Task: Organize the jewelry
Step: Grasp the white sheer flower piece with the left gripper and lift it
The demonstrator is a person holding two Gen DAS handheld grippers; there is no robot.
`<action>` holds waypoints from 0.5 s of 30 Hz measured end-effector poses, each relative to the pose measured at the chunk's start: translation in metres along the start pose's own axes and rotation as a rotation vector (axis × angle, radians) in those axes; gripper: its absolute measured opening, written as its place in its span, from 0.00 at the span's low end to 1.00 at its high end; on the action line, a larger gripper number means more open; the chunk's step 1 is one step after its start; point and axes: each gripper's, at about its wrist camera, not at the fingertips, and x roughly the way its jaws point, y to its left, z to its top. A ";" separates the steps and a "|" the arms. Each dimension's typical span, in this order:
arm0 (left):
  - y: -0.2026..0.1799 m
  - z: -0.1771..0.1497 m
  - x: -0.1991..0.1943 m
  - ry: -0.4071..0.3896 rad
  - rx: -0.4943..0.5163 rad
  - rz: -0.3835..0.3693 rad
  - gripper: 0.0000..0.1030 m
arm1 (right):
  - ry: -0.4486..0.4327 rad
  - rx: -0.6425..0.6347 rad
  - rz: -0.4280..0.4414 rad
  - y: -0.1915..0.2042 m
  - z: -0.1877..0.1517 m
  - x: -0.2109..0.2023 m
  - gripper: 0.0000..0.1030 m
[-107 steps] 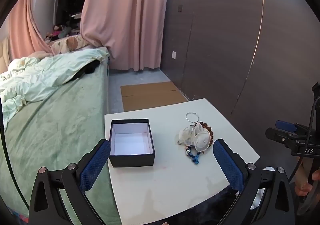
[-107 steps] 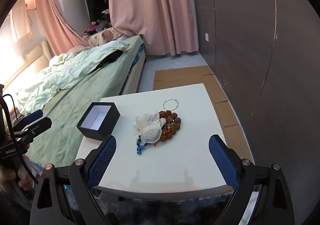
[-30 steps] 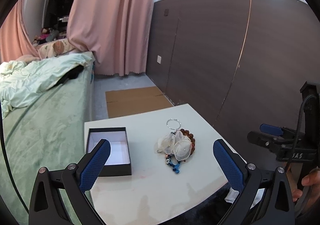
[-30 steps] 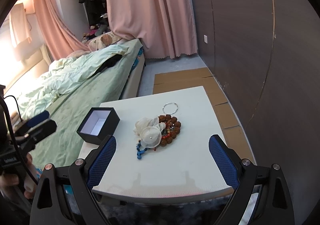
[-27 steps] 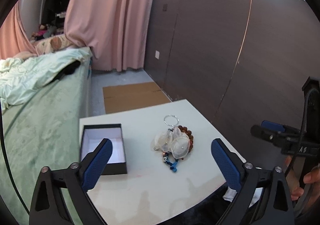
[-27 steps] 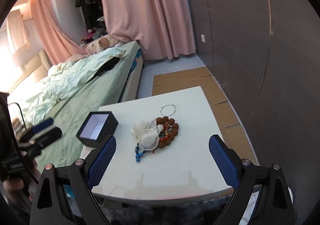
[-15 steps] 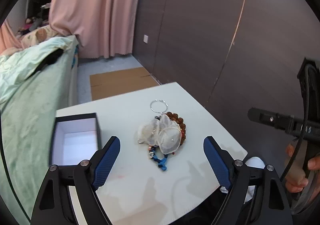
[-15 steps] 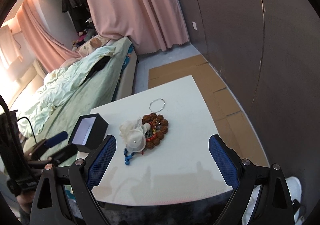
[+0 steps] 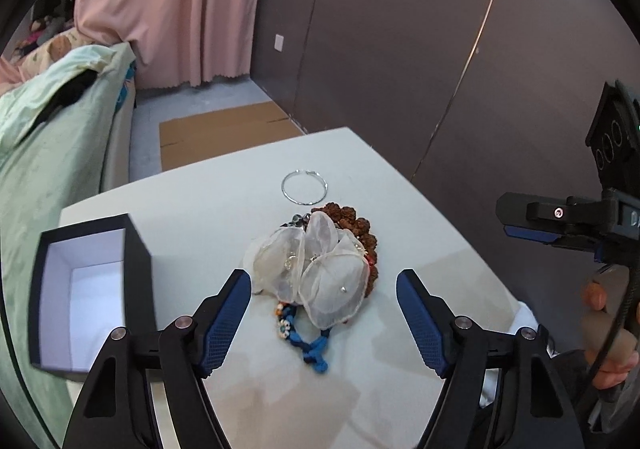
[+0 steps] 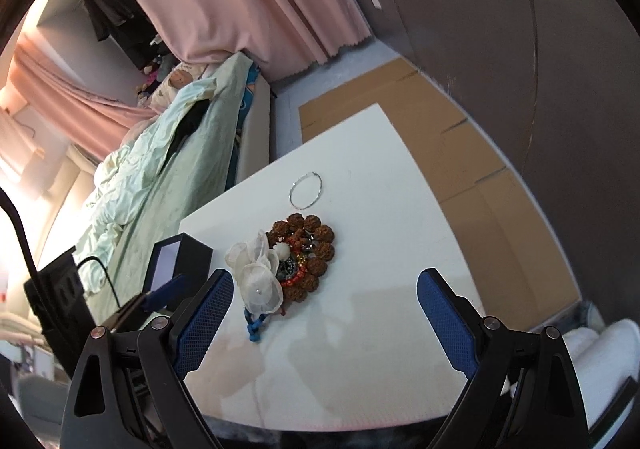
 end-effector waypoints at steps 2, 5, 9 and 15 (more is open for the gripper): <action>0.002 0.004 0.013 0.028 -0.008 -0.011 0.70 | 0.029 0.028 0.028 -0.004 0.005 0.011 0.85; 0.007 0.010 0.028 0.064 -0.017 -0.018 0.70 | 0.070 0.076 0.070 -0.010 0.011 0.027 0.79; 0.015 0.011 0.046 0.125 -0.049 -0.034 0.36 | 0.126 0.121 0.125 -0.012 0.011 0.044 0.68; 0.020 0.013 0.041 0.123 -0.048 -0.039 0.03 | 0.192 0.168 0.180 -0.010 0.008 0.066 0.58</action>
